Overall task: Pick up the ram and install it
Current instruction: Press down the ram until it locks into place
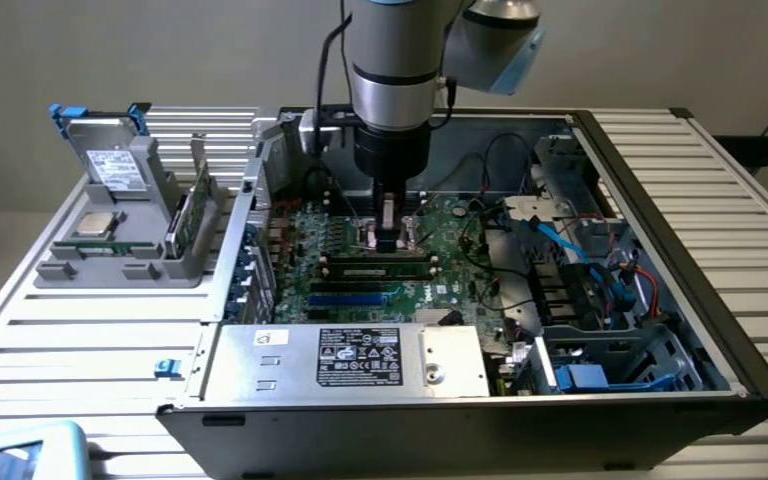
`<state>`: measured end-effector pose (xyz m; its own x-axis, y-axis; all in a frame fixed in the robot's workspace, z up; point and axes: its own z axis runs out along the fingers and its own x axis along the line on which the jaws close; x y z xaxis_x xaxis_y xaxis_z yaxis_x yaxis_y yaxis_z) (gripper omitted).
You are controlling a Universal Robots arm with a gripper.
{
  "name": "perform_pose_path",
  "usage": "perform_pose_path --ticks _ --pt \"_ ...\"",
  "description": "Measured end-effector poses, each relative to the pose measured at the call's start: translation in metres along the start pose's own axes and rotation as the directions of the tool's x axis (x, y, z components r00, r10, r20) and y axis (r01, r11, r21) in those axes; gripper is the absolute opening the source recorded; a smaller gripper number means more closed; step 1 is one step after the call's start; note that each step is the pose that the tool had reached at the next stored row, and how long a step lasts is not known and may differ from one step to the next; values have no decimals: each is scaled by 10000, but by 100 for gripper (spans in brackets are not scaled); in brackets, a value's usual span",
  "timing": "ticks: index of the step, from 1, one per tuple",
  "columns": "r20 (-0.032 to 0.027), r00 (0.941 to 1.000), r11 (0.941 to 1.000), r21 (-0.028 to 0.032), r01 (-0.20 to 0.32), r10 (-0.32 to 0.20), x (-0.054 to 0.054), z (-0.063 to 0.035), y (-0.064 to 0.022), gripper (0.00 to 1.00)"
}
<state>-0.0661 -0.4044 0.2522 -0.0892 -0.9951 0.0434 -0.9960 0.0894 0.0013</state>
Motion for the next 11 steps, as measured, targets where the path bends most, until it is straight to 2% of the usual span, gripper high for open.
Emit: perform_pose_path --ticks 6,11 --pt "-1 9963 9963 -37 -862 862 0 3 0 11" --pt "-4 9873 9873 -69 -1589 1589 0 6 0 11"
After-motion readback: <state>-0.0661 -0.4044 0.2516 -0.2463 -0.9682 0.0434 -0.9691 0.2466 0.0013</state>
